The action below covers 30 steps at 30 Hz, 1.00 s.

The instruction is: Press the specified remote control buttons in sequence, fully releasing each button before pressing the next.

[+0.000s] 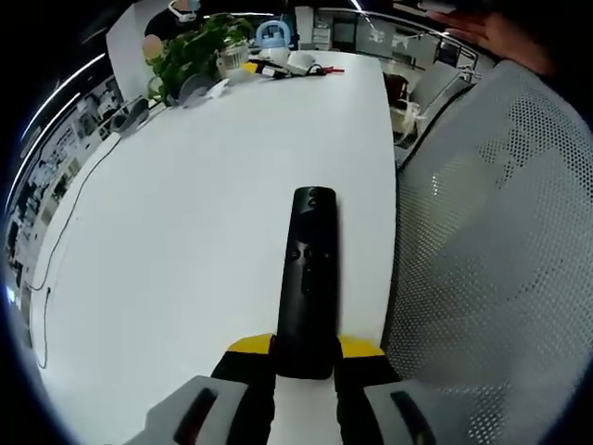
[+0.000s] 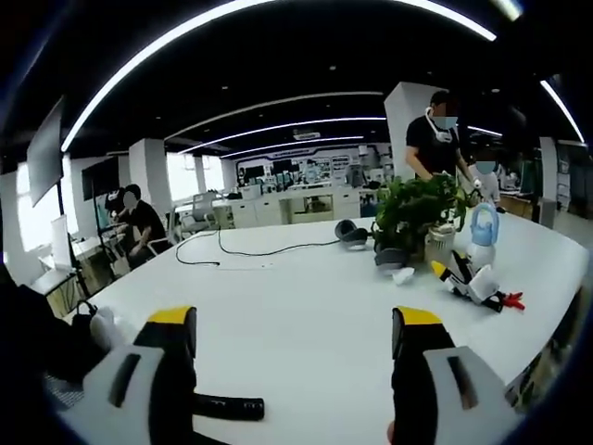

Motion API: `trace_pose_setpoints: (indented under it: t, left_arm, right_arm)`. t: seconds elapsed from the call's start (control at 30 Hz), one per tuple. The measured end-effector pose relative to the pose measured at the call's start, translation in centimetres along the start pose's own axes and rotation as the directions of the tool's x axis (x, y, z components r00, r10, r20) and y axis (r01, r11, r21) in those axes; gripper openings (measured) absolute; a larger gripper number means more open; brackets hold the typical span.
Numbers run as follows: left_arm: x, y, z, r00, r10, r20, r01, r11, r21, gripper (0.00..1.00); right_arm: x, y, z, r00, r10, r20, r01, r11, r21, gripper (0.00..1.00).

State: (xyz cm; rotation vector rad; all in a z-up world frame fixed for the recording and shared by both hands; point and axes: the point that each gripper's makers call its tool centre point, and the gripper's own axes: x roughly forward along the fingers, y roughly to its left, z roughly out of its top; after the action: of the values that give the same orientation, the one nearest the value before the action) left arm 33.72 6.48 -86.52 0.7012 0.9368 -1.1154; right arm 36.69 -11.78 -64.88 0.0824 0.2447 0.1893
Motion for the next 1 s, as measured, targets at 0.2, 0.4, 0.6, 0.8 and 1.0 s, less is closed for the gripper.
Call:
trace_pose_setpoints:
  t: [0.2, 0.4, 0.6, 0.8, 1.0]
  left_arm:
    - [-0.1, 2.2, 0.4, 1.000, 0.007, -0.024, -0.007, 1.000, 0.021, 0.23]
    - [-0.2, 4.9, 0.9, 0.999, 0.033, -0.040, -0.031, 0.999, 0.036, 0.23]
    - [-0.1, 6.8, 1.5, 0.998, 0.044, -0.045, -0.041, 0.997, 0.059, 0.23]
    - [0.2, 9.4, 1.8, 0.997, 0.049, -0.059, -0.044, 0.996, 0.083, 0.23]
    - [0.6, 12.0, 2.2, 0.996, 0.052, -0.075, -0.045, 0.994, 0.096, 0.23]
  right_arm:
    - [0.0, 0.1, -0.1, 1.000, 0.003, -0.006, -0.003, 1.000, -0.016, 0.87]
    - [0.0, -0.1, -0.2, 1.000, -0.001, -0.013, 0.001, 1.000, -0.013, 0.85]
    - [0.0, -0.3, -0.1, 1.000, -0.011, -0.010, 0.011, 1.000, -0.014, 0.84]
    - [-0.1, -0.3, -0.2, 1.000, -0.017, -0.016, 0.017, 1.000, -0.018, 0.83]
    - [0.0, -0.4, -0.4, 0.999, -0.021, -0.024, 0.020, 1.000, -0.021, 0.81]
